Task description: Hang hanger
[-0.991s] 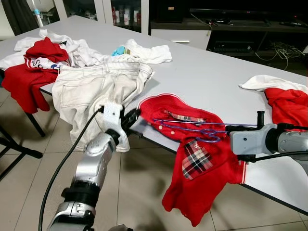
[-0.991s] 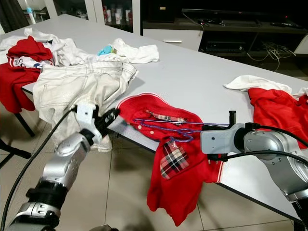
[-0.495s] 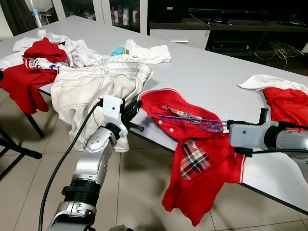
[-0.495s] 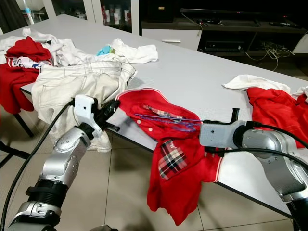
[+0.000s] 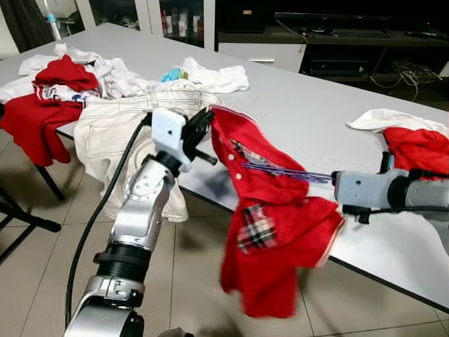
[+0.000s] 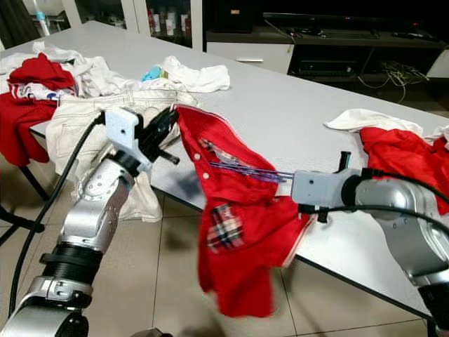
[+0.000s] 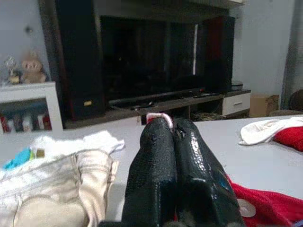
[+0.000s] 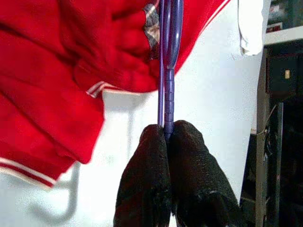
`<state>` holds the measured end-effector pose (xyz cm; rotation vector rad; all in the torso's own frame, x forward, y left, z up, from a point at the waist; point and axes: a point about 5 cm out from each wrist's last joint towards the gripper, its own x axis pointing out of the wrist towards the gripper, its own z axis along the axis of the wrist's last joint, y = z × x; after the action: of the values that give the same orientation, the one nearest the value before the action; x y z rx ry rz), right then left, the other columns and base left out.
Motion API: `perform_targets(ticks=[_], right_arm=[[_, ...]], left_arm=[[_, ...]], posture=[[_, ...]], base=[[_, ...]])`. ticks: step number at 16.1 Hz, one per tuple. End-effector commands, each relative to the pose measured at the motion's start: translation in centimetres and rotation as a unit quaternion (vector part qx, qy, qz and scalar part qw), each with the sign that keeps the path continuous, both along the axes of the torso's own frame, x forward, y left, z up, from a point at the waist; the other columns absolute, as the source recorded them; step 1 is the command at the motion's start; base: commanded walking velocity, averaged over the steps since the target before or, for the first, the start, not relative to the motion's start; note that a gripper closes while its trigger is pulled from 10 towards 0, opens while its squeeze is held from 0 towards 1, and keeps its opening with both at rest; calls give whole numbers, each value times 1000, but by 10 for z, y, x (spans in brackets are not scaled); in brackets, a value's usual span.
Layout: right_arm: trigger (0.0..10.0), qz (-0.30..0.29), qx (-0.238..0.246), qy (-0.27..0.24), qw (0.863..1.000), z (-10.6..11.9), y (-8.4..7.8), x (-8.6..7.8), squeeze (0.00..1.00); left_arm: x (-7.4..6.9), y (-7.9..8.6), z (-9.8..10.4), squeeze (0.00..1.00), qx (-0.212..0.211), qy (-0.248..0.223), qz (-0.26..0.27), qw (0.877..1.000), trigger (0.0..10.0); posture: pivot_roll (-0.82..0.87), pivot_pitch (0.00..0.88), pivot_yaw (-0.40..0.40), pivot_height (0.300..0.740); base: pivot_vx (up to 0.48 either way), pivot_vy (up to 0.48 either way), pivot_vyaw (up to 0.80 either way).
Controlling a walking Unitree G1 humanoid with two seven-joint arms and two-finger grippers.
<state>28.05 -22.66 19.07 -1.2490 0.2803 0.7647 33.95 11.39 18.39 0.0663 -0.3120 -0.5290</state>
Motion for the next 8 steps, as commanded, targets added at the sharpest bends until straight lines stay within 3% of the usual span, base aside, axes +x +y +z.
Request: perform_targets(ticks=[1, 4, 8], right_arm=[[10000, 13, 3, 0, 1000, 7, 7, 0, 0], [10000, 16, 28, 13, 999, 8, 17, 4, 0], [10000, 1, 102, 58, 993, 5, 32, 6, 0]], left_arm=[[0, -7, 14, 0, 13, -34, -14, 999, 0], [-5, -19, 13, 0, 36, -45, -40, 998, 0], [-10, -31, 17, 0, 47, -66, -64, 995, 0]], posture=[[-68, 0, -13, 740], [-66, 0, -11, 740], [-60, 0, -14, 740]], base=[[0, 0, 0], [0, 0, 0], [0, 0, 0]])
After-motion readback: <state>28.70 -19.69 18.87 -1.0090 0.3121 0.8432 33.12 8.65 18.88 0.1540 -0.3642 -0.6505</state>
